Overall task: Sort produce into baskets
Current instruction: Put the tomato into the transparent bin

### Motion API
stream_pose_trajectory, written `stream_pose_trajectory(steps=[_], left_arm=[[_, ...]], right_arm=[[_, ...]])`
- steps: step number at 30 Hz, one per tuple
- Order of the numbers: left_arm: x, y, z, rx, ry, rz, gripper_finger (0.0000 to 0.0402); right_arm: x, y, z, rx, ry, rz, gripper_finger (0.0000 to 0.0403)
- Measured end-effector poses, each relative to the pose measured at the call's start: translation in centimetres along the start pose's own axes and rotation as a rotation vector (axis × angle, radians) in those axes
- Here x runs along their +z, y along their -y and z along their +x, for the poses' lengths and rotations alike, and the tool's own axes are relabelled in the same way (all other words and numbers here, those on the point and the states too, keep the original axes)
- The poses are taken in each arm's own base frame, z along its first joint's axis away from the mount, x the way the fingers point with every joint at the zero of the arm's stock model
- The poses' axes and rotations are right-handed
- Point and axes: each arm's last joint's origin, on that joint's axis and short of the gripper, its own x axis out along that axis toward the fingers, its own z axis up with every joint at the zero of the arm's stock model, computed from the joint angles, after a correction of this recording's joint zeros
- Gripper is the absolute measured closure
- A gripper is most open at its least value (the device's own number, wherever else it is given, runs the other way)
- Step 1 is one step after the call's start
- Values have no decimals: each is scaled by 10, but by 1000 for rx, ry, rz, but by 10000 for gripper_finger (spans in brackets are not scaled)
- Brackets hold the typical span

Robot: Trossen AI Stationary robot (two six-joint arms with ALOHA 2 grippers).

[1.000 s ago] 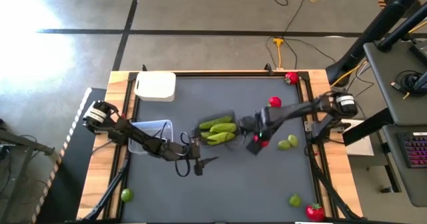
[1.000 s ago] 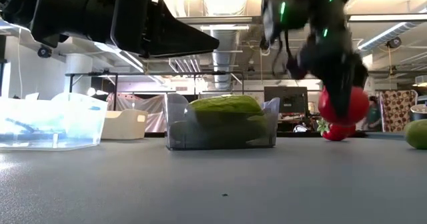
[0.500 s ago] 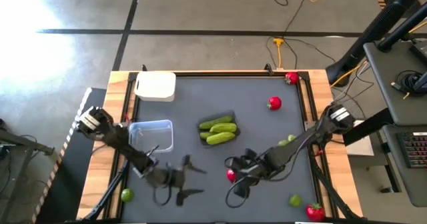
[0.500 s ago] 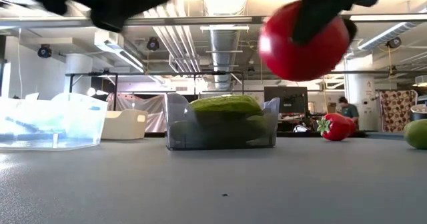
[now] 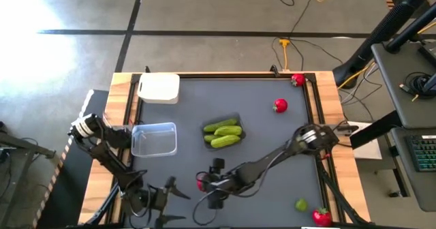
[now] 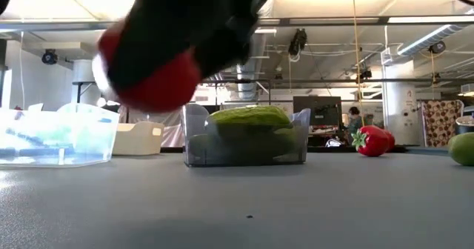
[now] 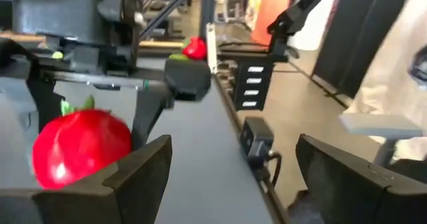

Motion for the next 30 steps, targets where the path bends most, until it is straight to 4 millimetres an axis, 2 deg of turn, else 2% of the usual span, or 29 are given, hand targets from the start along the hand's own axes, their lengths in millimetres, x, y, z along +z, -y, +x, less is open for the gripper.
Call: stream_pose_trajectory(steps=[7,12,17,23,30], left_arm=[[-6,-5,-1,86,-16,32,100],[-9,-7,-1,100,-35,58,100],[-17,-14,-3,219,-60,73,100],[-24,-22,-2,283,-92,66,100],[-23,-28,2,328,-85,57,100]], right_arm=[[13,5,41,-36,-26,-67,99],[16,4,54,-47,-66,-121,60],[20,2,54,-52,-87,-137,24],[25,0,42,-51,-99,-153,19],[24,-18,27,-25,-86,-182,19]])
